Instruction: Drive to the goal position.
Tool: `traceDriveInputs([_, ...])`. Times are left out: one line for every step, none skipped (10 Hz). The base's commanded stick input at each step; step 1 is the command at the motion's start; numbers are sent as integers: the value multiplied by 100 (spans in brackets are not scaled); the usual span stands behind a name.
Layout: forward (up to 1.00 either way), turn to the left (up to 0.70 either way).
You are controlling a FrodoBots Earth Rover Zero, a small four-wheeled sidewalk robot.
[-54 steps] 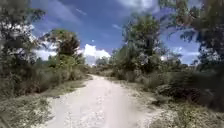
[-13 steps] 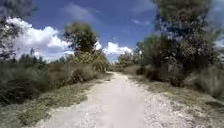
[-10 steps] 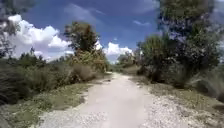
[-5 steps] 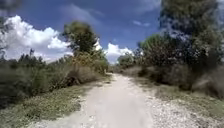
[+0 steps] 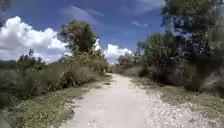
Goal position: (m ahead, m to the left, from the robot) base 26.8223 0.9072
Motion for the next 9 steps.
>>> traceDriveInputs([50,0])
traceDriveInputs([50,-3])
traceDriveInputs([50,-19])
traceDriveInputs([50,-35])
traceDriveInputs([50,-11])
traceDriveInputs([50,0])
traceDriveInputs([50,0])
traceDriveInputs([50,0])
traceDriveInputs([50,0])
